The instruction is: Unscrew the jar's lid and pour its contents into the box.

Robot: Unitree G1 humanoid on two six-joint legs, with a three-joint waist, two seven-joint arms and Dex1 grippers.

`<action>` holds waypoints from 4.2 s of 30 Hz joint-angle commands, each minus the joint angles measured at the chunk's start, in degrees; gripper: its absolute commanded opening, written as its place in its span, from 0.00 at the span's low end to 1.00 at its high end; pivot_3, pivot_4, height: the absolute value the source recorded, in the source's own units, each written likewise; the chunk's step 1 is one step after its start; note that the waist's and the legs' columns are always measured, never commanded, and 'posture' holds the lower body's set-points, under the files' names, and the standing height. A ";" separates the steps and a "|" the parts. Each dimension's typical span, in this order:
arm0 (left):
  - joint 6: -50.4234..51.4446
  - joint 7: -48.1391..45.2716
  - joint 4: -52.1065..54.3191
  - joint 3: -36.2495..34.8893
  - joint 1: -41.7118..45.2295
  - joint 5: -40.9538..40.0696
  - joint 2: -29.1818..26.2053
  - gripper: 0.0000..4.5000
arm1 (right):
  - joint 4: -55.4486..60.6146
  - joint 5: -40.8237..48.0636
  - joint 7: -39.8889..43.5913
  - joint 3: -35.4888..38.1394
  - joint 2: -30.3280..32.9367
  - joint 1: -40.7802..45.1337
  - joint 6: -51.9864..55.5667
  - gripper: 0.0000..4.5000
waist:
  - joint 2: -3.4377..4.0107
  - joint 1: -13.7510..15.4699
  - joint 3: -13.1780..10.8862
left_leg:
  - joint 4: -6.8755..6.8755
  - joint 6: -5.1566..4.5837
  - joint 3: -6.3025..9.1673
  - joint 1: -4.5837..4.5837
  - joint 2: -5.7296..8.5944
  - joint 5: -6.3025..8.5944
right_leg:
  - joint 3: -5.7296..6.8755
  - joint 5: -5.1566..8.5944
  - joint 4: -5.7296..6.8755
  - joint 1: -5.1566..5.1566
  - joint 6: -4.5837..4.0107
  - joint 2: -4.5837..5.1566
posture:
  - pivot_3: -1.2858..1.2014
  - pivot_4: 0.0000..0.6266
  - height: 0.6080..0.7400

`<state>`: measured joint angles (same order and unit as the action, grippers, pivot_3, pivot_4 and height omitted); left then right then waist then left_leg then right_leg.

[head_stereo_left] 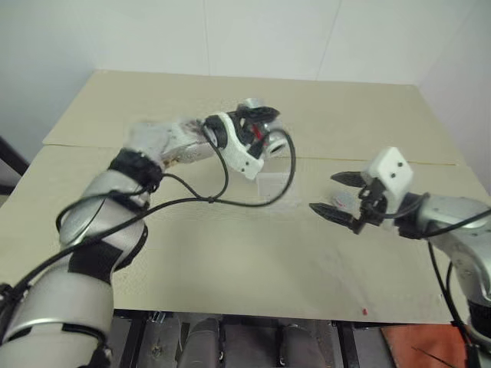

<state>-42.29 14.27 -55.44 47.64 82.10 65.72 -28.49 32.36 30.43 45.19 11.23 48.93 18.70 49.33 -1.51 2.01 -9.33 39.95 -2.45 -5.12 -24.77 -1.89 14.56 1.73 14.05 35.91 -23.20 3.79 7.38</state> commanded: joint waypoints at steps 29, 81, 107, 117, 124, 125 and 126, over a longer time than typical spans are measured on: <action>-8.51 -20.96 -16.26 -16.19 -3.26 -29.31 1.74 0.62 | -2.88 9.85 0.97 3.34 2.49 3.62 -1.06 0.99 | -0.01 -0.63 -0.01 | 0.30 0.48 0.04 -0.32 -0.04 -0.29 | 0.17 0.00 0.24 -0.27 0.00 0.08 | 0.52 0.24 1.00; 49.92 -48.75 47.81 -47.79 -59.22 -77.41 9.70 0.99 | -5.76 7.06 2.80 0.80 3.68 2.22 -2.19 1.00 | 0.10 -1.37 0.06 | 0.50 0.44 0.73 -0.16 -0.04 -0.27 | 0.26 -0.01 0.27 0.08 -0.01 0.08 | 0.52 0.24 1.00; 64.37 -94.28 62.98 -66.57 -66.34 -105.41 -29.47 0.99 | -6.71 6.35 8.54 7.00 8.10 -8.22 -4.67 1.00 | 0.19 -1.39 0.09 | 0.27 0.05 0.58 0.16 -0.08 -0.02 | 0.19 0.03 0.13 0.16 -0.10 0.08 | 0.52 0.24 1.00; 65.41 -92.75 64.91 -66.39 -66.43 -105.67 -28.36 0.99 | -7.73 5.88 10.59 6.68 9.85 -8.15 -6.30 1.00 | 0.19 -1.52 0.08 | 0.14 0.11 0.43 0.17 -0.09 -0.06 | 0.15 0.03 0.17 0.13 -0.10 0.07 | 0.52 0.24 1.00; 66.16 -92.14 66.52 -66.39 -66.61 -106.22 -27.38 0.99 | -7.23 6.23 10.99 7.35 10.80 -8.33 -6.04 1.00 | 0.19 -1.47 0.09 | 0.14 0.13 0.44 0.17 -0.09 -0.07 | 0.14 0.03 0.19 0.13 -0.10 0.07 | 0.52 0.24 1.00; 66.16 -92.13 66.58 -66.35 -66.60 -106.26 -27.31 0.99 | -7.13 6.24 10.99 7.41 10.81 -8.40 -5.97 1.00 | 0.19 -1.46 0.09 | 0.14 0.13 0.45 0.17 -0.09 -0.07 | 0.14 0.03 0.19 0.13 -0.10 0.07 | 0.52 0.24 1.00; 66.12 -92.23 66.63 -66.32 -66.68 -106.32 -27.31 0.99 | -6.90 6.28 10.95 7.52 10.81 -8.52 -5.86 1.00 | 0.19 -1.46 0.09 | 0.13 0.13 0.45 0.17 -0.09 -0.07 | 0.14 0.03 0.19 0.13 -0.10 0.07 | 0.52 0.24 1.00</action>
<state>23.91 -78.09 9.57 -17.76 15.39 -39.65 -55.84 24.16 36.29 56.11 16.31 58.78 10.13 44.24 -1.32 0.55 -9.25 40.08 -2.32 -4.67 -24.60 -1.98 14.49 1.86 14.09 36.09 -23.08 3.69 7.45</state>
